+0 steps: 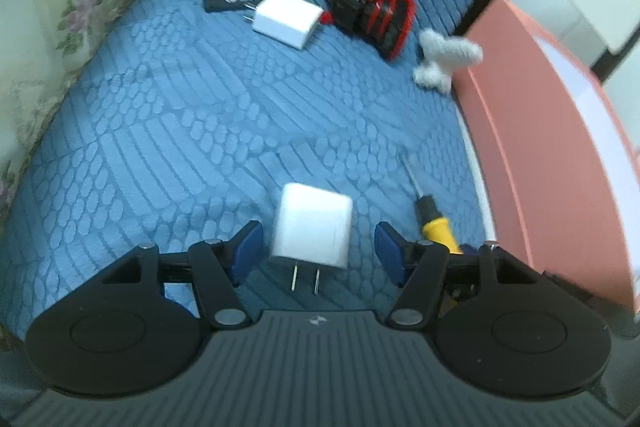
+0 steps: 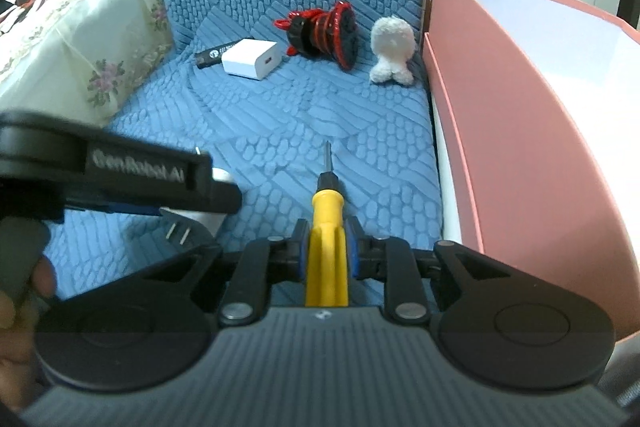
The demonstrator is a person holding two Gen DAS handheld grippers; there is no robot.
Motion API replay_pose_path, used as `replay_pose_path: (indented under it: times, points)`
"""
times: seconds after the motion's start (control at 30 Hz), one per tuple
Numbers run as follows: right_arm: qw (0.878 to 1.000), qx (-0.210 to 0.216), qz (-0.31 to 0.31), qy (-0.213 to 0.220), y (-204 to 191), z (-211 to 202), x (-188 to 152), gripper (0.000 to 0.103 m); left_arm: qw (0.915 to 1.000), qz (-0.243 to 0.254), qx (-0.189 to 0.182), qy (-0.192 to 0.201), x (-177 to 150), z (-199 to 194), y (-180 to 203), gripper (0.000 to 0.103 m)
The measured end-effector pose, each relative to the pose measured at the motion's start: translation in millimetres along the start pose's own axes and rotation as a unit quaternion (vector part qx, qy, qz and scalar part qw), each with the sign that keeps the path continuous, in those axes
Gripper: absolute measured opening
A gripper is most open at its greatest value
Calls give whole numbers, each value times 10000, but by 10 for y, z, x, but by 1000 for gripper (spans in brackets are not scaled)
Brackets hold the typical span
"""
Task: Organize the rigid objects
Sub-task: 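Lift the screwdriver with the right gripper while the left gripper lifts the white charger, then lower the screwdriver into the pink box and open the right gripper while the left releases the charger there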
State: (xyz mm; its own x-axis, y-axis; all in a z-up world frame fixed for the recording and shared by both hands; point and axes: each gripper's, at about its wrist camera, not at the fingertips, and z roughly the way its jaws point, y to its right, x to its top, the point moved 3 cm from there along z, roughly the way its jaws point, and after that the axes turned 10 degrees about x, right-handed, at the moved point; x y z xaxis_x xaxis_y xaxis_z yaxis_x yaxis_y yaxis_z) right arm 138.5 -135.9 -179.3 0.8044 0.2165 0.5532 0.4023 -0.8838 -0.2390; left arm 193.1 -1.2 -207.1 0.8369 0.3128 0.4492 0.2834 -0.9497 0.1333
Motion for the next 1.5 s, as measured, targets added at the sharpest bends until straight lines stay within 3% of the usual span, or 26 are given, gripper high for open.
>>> replay_pose_path:
  times: [0.2, 0.33, 0.67, 1.07, 1.5]
  points:
    - [9998, 27, 8, -178, 35, 101, -48, 23, 9987, 395, 283, 142, -31, 39, 100, 68]
    - [9993, 132, -273, -209, -6, 142, -30, 23, 9973, 493, 485, 244, -12, 53, 116, 51]
    - [9977, 408, 299, -456, 125, 50, 94, 22, 9995, -156, 271, 58, -115, -128, 26, 49]
    - [9930, 925, 540, -499, 135, -354, 461, 22, 9965, -822, 145, 15, 32, -549, -21, 49]
    - [9929, 1143, 315, -34, 182, -1154, 973, 22, 9986, -501, 54, 159, 337, -1182, 438, 49]
